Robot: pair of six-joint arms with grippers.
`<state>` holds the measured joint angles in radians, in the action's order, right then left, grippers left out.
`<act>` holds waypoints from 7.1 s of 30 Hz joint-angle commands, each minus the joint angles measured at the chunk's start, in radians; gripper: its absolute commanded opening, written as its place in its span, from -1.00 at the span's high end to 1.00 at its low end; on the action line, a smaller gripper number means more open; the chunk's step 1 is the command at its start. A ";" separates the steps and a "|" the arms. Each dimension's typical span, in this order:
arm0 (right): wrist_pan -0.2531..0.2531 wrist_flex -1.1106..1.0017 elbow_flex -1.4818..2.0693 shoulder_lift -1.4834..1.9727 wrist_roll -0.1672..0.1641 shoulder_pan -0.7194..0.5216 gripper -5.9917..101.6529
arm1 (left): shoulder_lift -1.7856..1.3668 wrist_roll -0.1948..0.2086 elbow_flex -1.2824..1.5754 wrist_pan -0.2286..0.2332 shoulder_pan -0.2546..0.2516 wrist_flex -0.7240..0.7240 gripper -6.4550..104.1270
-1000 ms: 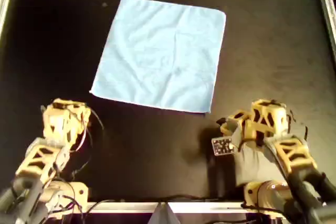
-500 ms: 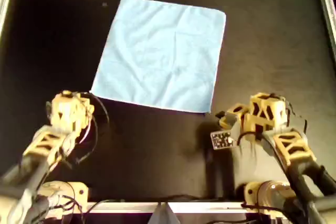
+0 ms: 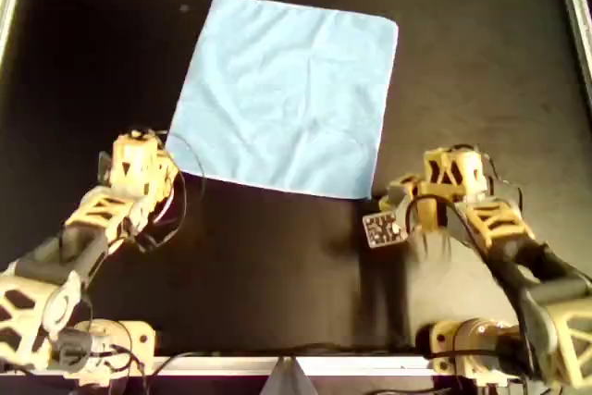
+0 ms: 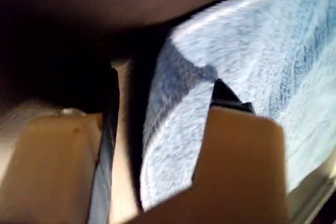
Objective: Fold a cloth
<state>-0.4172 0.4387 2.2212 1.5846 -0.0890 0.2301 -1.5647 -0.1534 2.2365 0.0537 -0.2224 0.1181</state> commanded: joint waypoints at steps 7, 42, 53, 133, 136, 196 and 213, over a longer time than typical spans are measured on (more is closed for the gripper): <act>-0.008 -0.052 -0.163 -0.075 0.012 0.035 -0.11 | 0.025 -0.032 -0.046 0.006 -0.009 -0.011 -0.27; 0.000 -0.051 -0.244 -0.147 0.014 0.095 0.35 | 0.086 -0.023 -0.124 -0.009 -0.021 -0.008 0.33; -0.015 -0.051 -0.245 -0.147 0.014 0.100 0.91 | 0.087 -0.017 -0.112 0.006 -0.023 -0.008 0.91; -0.006 -0.052 -1.267 -0.635 -0.005 -0.009 0.91 | 0.270 -0.077 -0.672 0.066 0.000 -0.005 0.89; -0.002 -0.052 -1.427 -0.744 -0.005 -0.011 0.91 | 0.357 -0.123 -0.761 0.066 0.035 -0.005 0.89; -0.018 -0.051 -2.155 -1.115 -0.002 -0.143 -0.04 | 0.706 -0.144 -1.293 0.066 0.054 -0.006 -0.31; -0.020 -0.034 -2.140 -0.879 -0.003 -0.163 -0.04 | 0.689 -0.143 -1.273 0.081 0.051 -0.005 -0.81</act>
<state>-0.4249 0.4387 0.1565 0.5676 -0.0905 0.0828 -0.8038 -0.2915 1.0186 0.1243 -0.1779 0.1350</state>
